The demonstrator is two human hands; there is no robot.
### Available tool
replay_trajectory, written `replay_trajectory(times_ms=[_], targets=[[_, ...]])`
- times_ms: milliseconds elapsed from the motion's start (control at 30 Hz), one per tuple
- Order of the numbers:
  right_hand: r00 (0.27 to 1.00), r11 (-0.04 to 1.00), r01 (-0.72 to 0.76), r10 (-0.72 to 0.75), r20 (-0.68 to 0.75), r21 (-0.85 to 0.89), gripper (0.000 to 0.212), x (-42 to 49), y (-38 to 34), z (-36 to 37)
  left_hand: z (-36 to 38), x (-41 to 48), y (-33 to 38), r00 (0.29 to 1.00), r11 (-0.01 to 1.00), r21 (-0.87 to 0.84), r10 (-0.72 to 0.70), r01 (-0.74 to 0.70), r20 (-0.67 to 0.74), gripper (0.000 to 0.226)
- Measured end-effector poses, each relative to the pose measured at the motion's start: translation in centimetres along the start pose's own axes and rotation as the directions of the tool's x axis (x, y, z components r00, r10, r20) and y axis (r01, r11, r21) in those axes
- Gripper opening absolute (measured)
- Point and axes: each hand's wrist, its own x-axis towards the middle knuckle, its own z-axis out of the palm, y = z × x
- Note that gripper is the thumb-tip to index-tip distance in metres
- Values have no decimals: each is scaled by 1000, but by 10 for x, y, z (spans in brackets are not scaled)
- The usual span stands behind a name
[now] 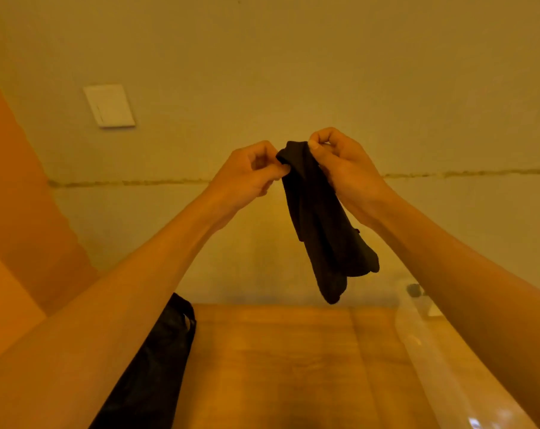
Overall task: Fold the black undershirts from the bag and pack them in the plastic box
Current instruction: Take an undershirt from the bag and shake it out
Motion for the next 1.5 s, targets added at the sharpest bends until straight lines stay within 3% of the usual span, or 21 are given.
replay_trajectory(times_ms=[133,233,367,500,667,767,833,900,967,1033,1100,1167,1333,1500], targets=[[995,996,-83,81,59,19,16,-44,18,-4,29,-42,-8,998,996,86,-3,-3,69,30],[985,989,-142,144,97,-32,9,-78,20,-4,35,-73,-10,999,995,93,-21,24,-38,31],[975,972,-221,218,-40,-76,19,-134,18,10,39,-111,-6,996,985,168,-26,41,-91,22],[981,952,-173,189,38,-251,35,-188,15,38,37,-142,1,993,970,243,55,-27,-109,20],[996,948,-74,83,17,-310,21,-208,32,51,27,-167,6,985,955,264,160,-138,-65,20],[997,971,-68,60,-41,-229,41,-203,30,26,7,-178,6,963,863,445,270,-237,-9,13],[999,959,-40,31,-37,-281,41,-193,18,7,-7,-181,6,951,718,632,289,-292,112,8],[999,891,45,-53,-4,-453,37,-180,4,-6,-14,-182,6,948,617,728,277,-298,154,15],[985,788,144,-170,14,-599,34,-167,-9,-16,-19,-181,10,952,622,738,292,-263,93,22],[965,674,251,-231,124,-695,28,-159,-19,-26,-25,-178,13,949,656,719,316,-230,16,20],[946,520,322,-153,285,-791,25,-154,-22,-35,-30,-176,12,948,657,724,319,-208,-17,19],[952,438,294,-57,300,-849,24,-150,-19,-44,-31,-173,9,942,632,751,332,-188,-44,20],[999,514,-8,-24,-24,-858,20,-145,-3,-68,-36,-172,-4,932,652,747,337,-130,-132,22],[997,704,-73,65,-38,-707,21,-164,17,-72,-40,-182,-31,959,753,646,258,-122,-119,17]])
